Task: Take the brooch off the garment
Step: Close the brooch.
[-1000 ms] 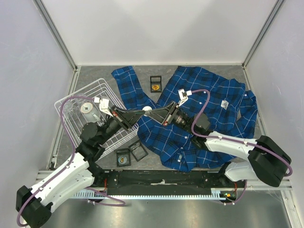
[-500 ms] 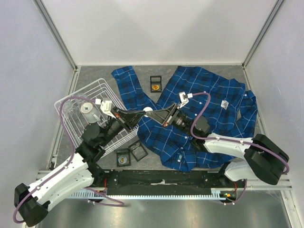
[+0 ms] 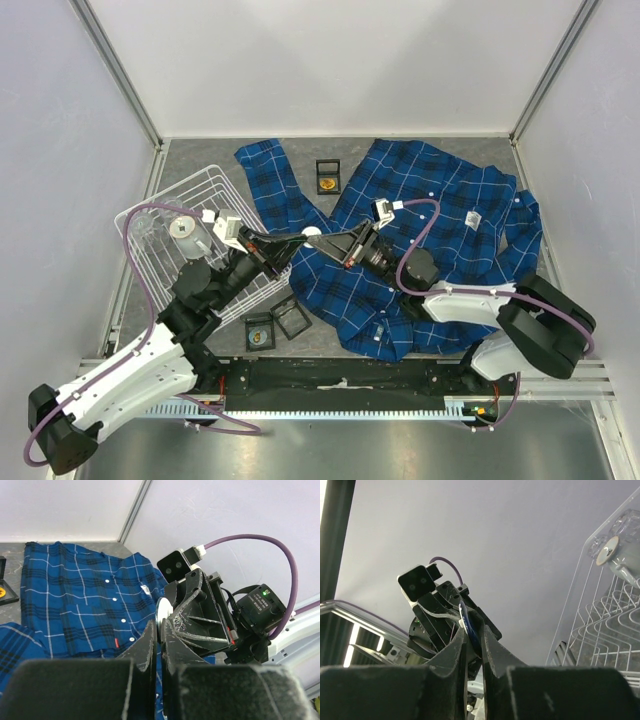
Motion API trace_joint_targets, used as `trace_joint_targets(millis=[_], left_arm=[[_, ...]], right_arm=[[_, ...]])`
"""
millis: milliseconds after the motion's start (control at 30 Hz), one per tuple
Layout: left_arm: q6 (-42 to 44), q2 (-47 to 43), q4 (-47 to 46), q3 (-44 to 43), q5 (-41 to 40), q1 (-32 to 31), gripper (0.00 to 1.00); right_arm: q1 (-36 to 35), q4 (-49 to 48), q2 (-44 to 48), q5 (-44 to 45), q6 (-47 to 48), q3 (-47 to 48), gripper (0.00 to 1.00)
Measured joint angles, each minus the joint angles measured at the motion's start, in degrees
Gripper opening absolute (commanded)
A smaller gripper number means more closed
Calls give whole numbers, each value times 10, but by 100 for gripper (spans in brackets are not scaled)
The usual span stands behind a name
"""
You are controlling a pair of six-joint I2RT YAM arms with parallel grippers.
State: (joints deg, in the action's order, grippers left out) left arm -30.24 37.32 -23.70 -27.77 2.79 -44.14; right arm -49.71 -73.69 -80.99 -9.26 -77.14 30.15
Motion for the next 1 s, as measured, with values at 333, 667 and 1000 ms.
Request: trace_joint_targets(millis=[333,667,1000], left_arm=[[36,0,41,-2,-15,-14,2],[6,-6,61,22,-56,-16,2],[-60,-27,94,6,-37,-17,53]], right_arm=[[-9,-40,-28,27,-61,-31,0],[-21,-72,-69,53,-6,-42,0],[34,-21,-2,-67,102,-26,0]])
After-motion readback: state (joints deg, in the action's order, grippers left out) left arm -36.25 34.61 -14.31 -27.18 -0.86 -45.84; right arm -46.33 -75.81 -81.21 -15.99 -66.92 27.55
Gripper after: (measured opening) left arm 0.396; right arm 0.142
